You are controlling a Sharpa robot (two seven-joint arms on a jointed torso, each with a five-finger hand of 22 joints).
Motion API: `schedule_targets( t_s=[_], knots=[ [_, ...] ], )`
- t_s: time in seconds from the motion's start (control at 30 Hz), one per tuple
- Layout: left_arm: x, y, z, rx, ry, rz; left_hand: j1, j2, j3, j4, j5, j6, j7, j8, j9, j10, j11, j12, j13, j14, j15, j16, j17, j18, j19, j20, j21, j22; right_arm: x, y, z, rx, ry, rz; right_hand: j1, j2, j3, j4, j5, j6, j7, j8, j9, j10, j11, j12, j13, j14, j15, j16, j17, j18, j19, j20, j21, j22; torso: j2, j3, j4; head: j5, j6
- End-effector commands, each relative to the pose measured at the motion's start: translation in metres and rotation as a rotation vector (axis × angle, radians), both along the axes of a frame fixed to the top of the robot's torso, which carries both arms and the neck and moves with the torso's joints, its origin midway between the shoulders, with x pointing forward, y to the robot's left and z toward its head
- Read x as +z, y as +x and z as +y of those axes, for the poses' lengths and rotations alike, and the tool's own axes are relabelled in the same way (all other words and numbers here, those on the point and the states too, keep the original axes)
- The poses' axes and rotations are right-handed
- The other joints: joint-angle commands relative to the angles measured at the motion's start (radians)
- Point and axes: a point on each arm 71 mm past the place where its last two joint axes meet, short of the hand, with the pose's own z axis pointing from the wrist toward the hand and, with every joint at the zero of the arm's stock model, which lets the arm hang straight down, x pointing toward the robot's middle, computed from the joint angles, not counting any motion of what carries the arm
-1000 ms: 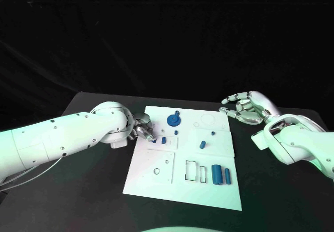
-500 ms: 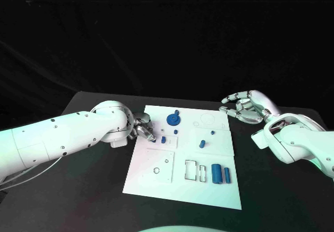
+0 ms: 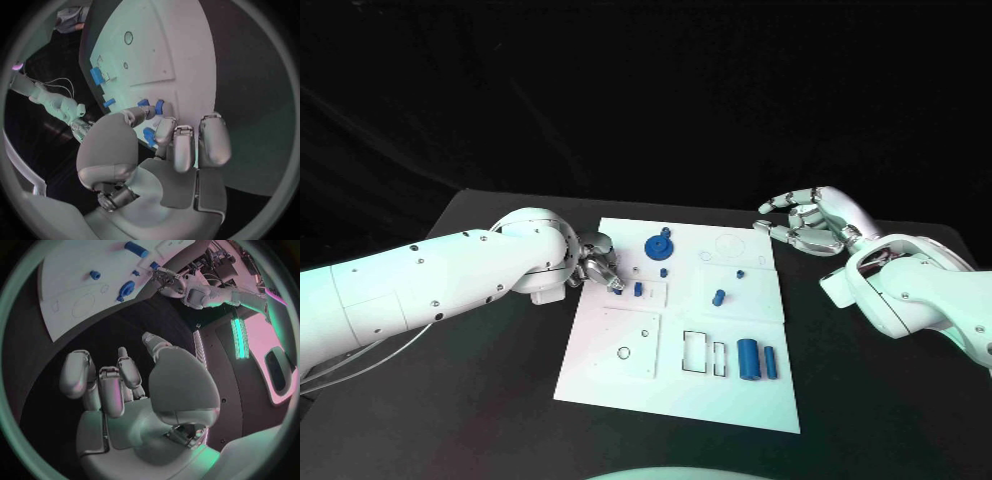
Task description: Assemble the parts on the task board
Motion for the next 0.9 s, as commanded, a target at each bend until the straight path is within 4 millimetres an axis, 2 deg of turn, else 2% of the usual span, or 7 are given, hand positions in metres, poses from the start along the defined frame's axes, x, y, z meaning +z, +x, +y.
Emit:
schedule_targets(
  t_s=[0.03,0.1,0.33,0.9],
  knots=[
    [-0.0035,-0.002,-0.0041,-0.019,0.004,0.021,-0.012,0.002,0.015,-0.025,-0.007,0.019,-0.02,-0.005,-0.002,0.006,-0.004,0.007,0.003,0.098,-0.007,0.007,0.242,-0.021,0.001,-0.006,0.005,0.001,-0.0006,-0.0004,0.0011,0.011,-0.004,0.005,-0.005,0.002,0.001,0.004,0.007,0.001,-0.001,0.003,0.001,-0.001,-0.004,-0.002,-0.001,0.057,-0.009,-0.005,0.055,0.014,0.0,-0.005,-0.003,0.0,0.0,0.0002,0.0006,0.0,-0.001],
    [-0.0037,-0.0017,-0.0044,-0.02,0.005,0.022,-0.024,0.0,-0.01,-0.006,-0.009,0.024,-0.021,-0.008,-0.007,0.006,-0.005,0.007,0.003,0.099,-0.008,0.008,0.243,-0.021,0.001,-0.006,0.004,0.002,-0.0006,-0.0004,0.0011,0.011,-0.004,0.005,-0.005,0.002,-0.001,0.007,0.009,0.001,-0.001,0.004,0.002,-0.002,-0.004,-0.003,-0.002,0.057,-0.009,-0.005,0.054,0.014,0.0,-0.005,-0.005,-0.002,0.0,0.0003,0.0007,-0.001,-0.001],
    [-0.0048,-0.0008,-0.0046,-0.02,0.009,0.027,-0.034,-0.004,-0.057,0.025,-0.011,0.034,-0.023,-0.014,-0.016,0.007,-0.006,0.007,0.008,0.1,-0.009,0.01,0.249,-0.022,0.003,-0.007,0.007,0.007,-0.0006,-0.0003,0.0012,0.011,-0.004,0.004,-0.005,0.002,-0.001,0.007,0.009,0.001,-0.001,0.004,0.002,-0.002,-0.004,-0.003,-0.002,0.057,-0.009,-0.005,0.054,0.014,0.0,-0.005,-0.005,-0.002,-0.001,0.0002,-0.0003,-0.001,-0.003],
    [-0.0056,0.0,-0.0033,-0.015,0.02,0.029,-0.041,-0.014,-0.122,0.065,-0.012,0.045,-0.024,-0.02,-0.028,0.008,-0.007,0.006,0.012,0.102,-0.009,0.012,0.256,-0.023,0.006,-0.008,0.01,0.015,-0.0005,-0.0003,0.0012,0.011,-0.003,0.002,-0.006,0.002,-0.002,0.009,0.009,0.001,-0.001,0.004,0.002,-0.003,-0.004,-0.003,-0.003,0.056,-0.009,-0.006,0.052,0.014,-0.001,-0.006,-0.006,-0.002,-0.001,0.0002,0.0007,-0.002,-0.002]
  ],
)
